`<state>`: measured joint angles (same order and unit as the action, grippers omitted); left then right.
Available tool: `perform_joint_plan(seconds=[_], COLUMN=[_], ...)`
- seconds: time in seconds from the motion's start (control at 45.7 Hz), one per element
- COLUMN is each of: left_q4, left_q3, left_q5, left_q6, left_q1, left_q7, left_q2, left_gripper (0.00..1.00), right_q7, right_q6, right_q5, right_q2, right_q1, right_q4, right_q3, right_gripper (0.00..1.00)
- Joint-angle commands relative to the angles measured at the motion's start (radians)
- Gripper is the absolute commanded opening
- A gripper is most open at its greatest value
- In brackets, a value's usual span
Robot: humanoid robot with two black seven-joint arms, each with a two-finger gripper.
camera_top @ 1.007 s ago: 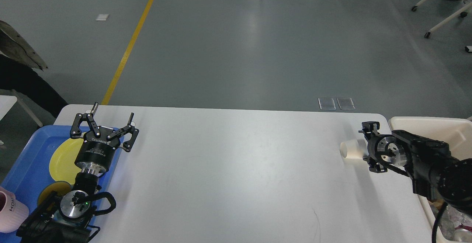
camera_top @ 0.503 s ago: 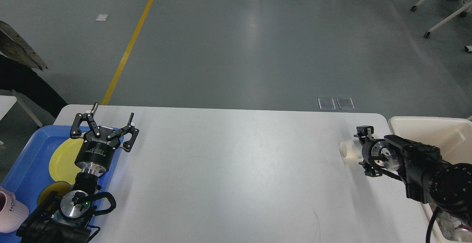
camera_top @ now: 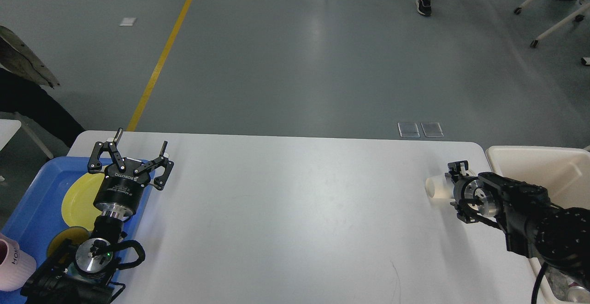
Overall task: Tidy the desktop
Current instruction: 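Grasp the white paper cup with the right gripper, then lift the white cup and carry it into the bin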
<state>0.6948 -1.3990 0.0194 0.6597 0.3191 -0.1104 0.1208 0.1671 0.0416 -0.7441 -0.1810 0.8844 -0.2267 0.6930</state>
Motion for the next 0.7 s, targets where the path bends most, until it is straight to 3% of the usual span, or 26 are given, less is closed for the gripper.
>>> perform_joint_plan(seconds=[0.0,0.285,0.394,0.503,0.679], left_q4=[0.000,0.000,0.000,0.000,0.000], left_q3=[0.000,0.000,0.000,0.000,0.000], left_q5=[0.001,-0.001,0.001,0.001,0.001], left_q6=[0.000,0.001,0.000,0.000,0.001], left_q1=[0.000,0.000,0.000,0.000,0.000], left_q7=[0.000,0.000,0.000,0.000,0.000], left_q2=[0.000,-0.001,0.000,0.000,0.000], left_gripper=[0.97,0.97,0.97,0.97,0.97], right_q7=[0.000,0.009,0.012,0.014,0.063], right_q6=[0.000,0.006,0.004,0.008,0.014], right_q5=[0.000,0.025,0.074,0.103,0.158], right_q2=[-0.001,-0.009,-0.014,-0.017,-0.043], right_q1=[0.001,0.002,0.007,0.016,0.080], right_q4=[0.004,0.004,-0.003,-0.014,-0.071], right_q3=[0.000,0.000,-0.001,-0.001,0.000], right_gripper=[0.59,0.21,0.17,0.00,0.00])
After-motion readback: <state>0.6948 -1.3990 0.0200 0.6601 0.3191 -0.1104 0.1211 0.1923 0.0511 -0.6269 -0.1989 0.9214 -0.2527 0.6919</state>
